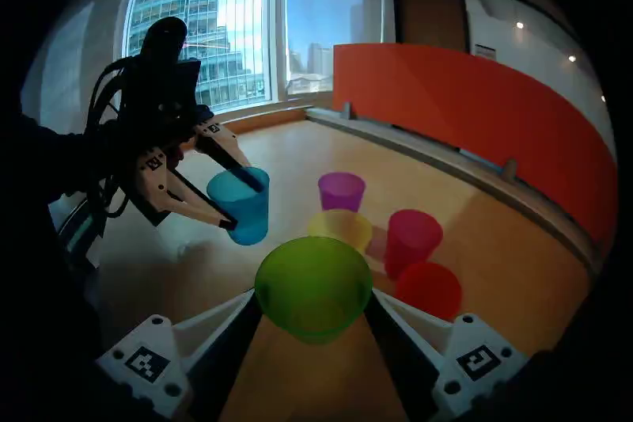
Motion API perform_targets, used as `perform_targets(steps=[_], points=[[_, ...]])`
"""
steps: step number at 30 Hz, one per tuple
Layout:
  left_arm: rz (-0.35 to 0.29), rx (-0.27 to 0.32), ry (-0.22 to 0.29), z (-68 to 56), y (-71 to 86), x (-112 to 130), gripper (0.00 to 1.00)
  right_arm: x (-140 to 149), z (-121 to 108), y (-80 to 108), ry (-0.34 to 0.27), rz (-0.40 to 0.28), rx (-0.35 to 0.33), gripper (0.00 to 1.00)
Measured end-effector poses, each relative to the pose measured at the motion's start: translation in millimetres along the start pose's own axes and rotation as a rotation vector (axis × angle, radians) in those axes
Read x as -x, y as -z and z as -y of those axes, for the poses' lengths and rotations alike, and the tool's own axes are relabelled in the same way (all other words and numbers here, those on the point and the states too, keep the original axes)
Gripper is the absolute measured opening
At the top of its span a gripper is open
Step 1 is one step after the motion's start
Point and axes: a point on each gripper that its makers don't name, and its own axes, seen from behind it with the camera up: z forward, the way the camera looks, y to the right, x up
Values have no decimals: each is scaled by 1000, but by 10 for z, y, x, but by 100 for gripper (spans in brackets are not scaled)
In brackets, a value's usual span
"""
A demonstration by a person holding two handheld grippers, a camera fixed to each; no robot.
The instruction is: Pour water
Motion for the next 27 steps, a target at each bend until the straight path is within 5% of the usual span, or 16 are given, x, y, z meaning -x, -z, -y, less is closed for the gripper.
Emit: perform_targets(steps=[14, 27], points=[[-105, -55, 12, -52, 279, -365, 87, -328, 43, 313, 16, -76, 28, 90], [-209, -100, 21, 31, 509, -696, 86, -587, 29, 491, 1, -164, 49, 90]])
